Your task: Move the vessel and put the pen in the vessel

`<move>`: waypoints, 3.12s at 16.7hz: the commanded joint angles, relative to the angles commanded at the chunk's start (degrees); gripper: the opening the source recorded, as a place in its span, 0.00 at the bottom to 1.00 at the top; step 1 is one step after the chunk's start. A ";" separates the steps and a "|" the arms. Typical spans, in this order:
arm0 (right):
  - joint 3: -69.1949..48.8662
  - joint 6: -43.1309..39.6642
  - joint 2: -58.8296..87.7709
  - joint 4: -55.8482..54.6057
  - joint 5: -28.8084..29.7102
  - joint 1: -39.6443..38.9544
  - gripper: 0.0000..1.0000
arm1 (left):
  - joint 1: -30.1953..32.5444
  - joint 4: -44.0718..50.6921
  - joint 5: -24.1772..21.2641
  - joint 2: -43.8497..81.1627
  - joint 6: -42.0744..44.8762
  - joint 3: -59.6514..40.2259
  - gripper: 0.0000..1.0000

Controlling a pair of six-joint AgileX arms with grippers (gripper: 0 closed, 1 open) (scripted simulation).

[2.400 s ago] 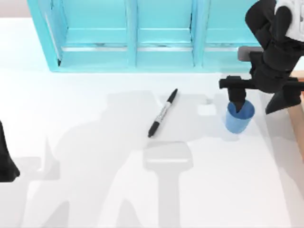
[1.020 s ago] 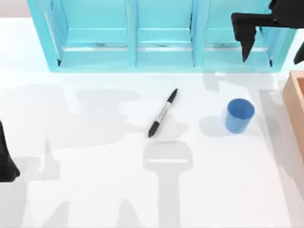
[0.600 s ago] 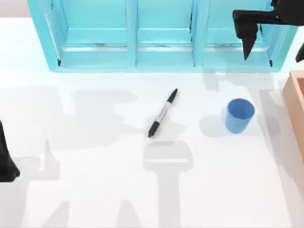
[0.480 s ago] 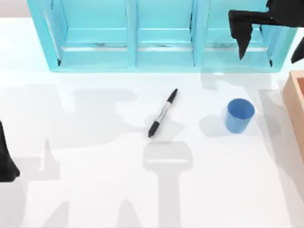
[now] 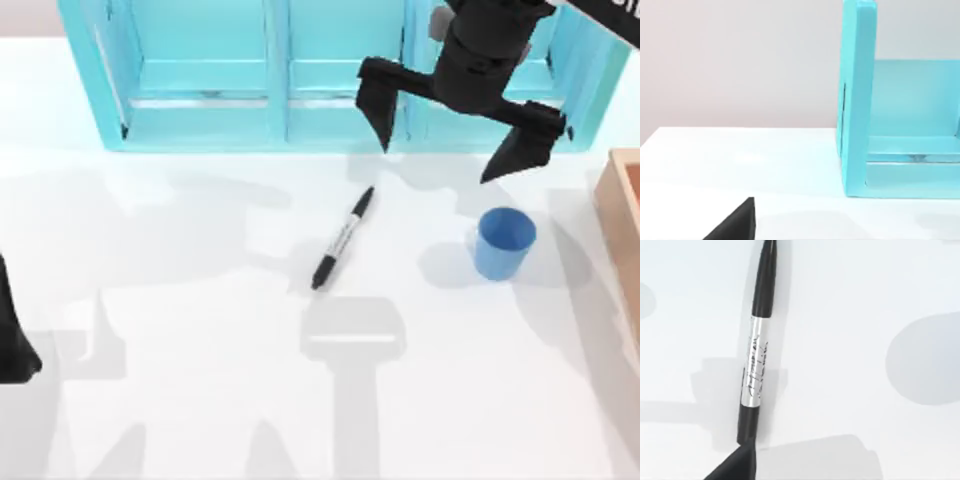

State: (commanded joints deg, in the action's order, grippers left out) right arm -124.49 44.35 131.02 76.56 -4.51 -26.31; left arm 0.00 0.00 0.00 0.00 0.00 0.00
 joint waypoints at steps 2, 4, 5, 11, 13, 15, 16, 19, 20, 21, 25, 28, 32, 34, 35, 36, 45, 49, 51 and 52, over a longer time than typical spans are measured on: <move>1.18 6.91 2.13 -4.34 -0.57 -2.64 1.00 | 0.00 0.00 0.00 0.00 0.00 0.00 1.00; 2.21 12.36 3.79 -8.06 -1.06 -4.85 1.00 | 0.00 0.00 0.00 0.00 0.00 0.00 1.00; 2.61 14.27 4.39 -9.50 -1.24 -5.69 1.00 | 0.00 0.00 0.00 0.00 0.00 0.00 1.00; 3.01 16.28 4.83 -11.13 -1.39 -6.41 1.00 | 0.00 0.00 0.00 0.00 0.00 0.00 1.00; 3.53 16.34 5.57 -12.09 -1.42 -6.59 1.00 | 0.00 0.00 0.00 0.00 0.00 0.00 1.00; 4.77 16.63 7.63 -15.33 -1.38 -6.97 1.00 | 0.00 0.00 0.00 0.00 0.00 0.00 1.00; 5.52 16.86 8.95 -17.74 -1.31 -7.16 1.00 | 0.00 0.00 0.00 0.00 0.00 0.00 1.00; 8.01 17.48 12.84 -24.49 -1.16 -7.74 1.00 | 0.00 0.00 0.00 0.00 0.00 0.00 1.00; 8.53 17.63 13.74 -25.69 -1.12 -7.89 1.00 | 0.00 0.00 0.00 0.00 0.00 0.00 1.00; 8.80 17.72 14.23 -26.27 -1.10 -7.97 1.00 | 0.00 0.00 0.00 0.00 0.00 0.00 1.00; 8.83 17.73 14.27 -26.33 -1.10 -7.98 0.92 | 0.00 0.00 0.00 0.00 0.00 0.00 1.00; 8.83 17.73 14.27 -26.33 -1.10 -7.98 0.70 | 0.00 0.00 0.00 0.00 0.00 0.00 1.00; 8.83 17.73 14.27 -26.33 -1.10 -7.98 0.40 | 0.00 0.00 0.00 0.00 0.00 0.00 1.00; 8.83 17.73 14.27 -26.33 -1.10 -7.98 0.25 | 0.00 0.00 0.00 0.00 0.00 0.00 1.00; 8.83 17.73 14.27 -26.33 -1.10 -7.98 0.17 | 0.00 0.00 0.00 0.00 0.00 0.00 1.00; 8.83 17.73 14.27 -26.33 -1.10 -7.98 0.10 | 0.00 0.00 0.00 0.00 0.00 0.00 1.00; 8.83 17.73 14.27 -26.33 -1.10 -7.98 0.00 | 0.00 0.00 0.00 0.00 0.00 0.00 1.00; 11.74 16.11 7.19 -21.41 0.96 -8.61 0.00 | 0.00 0.00 0.00 0.00 0.00 0.00 1.00; 14.76 17.46 2.70 -20.18 1.14 -10.14 0.00 | 0.00 0.00 0.00 0.00 0.00 0.00 1.00; 16.56 18.36 -0.32 -19.40 1.28 -10.96 0.00 | 0.00 0.00 0.00 0.00 0.00 0.00 1.00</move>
State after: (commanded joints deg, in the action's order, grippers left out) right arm -107.93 62.71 130.70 57.16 -3.23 -37.27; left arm 0.00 0.00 0.00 0.00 0.00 0.00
